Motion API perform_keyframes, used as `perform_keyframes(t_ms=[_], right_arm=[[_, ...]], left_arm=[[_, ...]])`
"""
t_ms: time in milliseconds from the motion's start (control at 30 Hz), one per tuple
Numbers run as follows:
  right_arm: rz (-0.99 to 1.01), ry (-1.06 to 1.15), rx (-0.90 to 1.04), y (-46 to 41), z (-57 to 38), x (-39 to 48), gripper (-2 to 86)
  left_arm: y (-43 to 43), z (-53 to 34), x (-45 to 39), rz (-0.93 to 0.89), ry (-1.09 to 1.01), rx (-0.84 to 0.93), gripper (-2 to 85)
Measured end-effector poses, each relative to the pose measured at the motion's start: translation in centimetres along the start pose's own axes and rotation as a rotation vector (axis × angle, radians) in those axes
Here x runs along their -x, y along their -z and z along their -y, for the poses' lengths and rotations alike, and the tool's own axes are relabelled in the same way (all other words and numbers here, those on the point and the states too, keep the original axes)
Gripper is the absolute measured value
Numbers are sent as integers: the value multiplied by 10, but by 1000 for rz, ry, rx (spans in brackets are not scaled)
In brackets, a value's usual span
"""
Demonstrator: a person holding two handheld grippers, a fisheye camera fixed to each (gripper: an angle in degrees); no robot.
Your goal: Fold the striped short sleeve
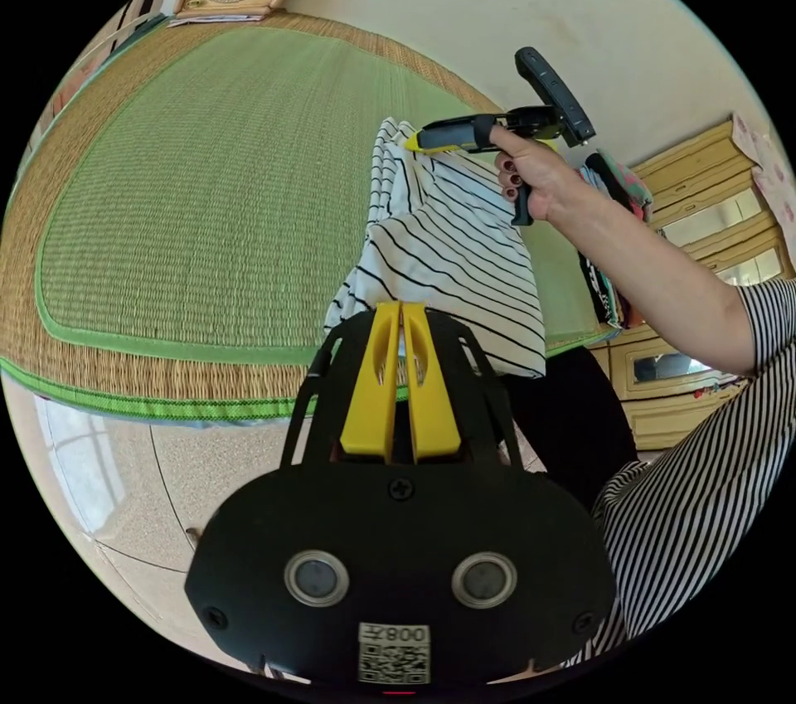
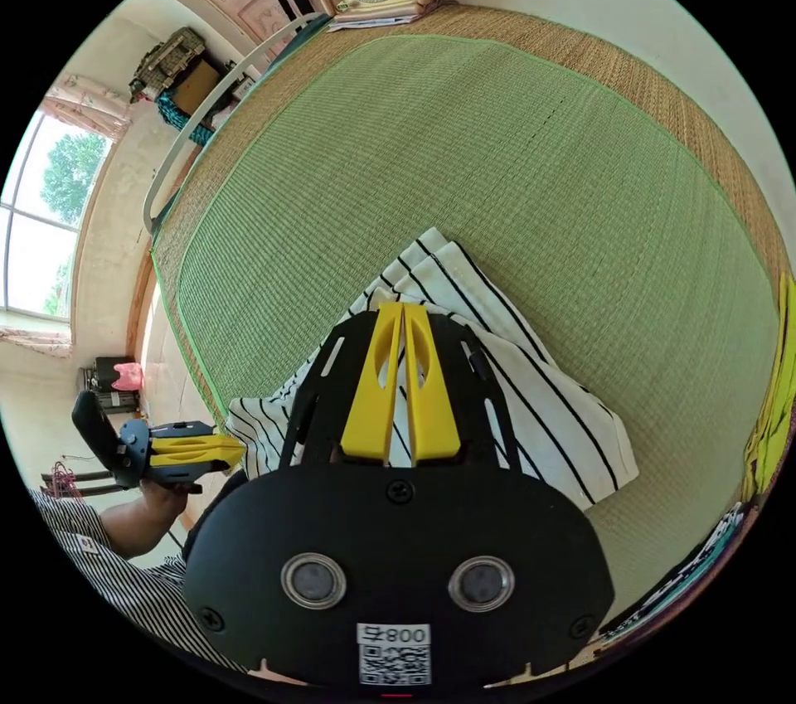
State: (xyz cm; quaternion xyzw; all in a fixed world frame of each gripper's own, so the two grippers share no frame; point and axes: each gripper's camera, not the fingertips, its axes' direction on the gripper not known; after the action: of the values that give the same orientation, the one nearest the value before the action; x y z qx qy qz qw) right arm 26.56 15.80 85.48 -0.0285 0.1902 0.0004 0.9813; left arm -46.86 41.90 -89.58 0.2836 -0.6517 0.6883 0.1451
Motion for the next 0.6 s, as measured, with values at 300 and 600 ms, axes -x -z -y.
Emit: perform_keyframes(t_ms=[300, 600], right_arm=[[163, -5, -63, 67, -107, 17, 1], [191, -67, 68, 69, -249, 23, 1]], left_arm=[[-8, -13, -16, 22, 13, 29, 2], [-15, -21, -24, 72, 3, 65, 1]])
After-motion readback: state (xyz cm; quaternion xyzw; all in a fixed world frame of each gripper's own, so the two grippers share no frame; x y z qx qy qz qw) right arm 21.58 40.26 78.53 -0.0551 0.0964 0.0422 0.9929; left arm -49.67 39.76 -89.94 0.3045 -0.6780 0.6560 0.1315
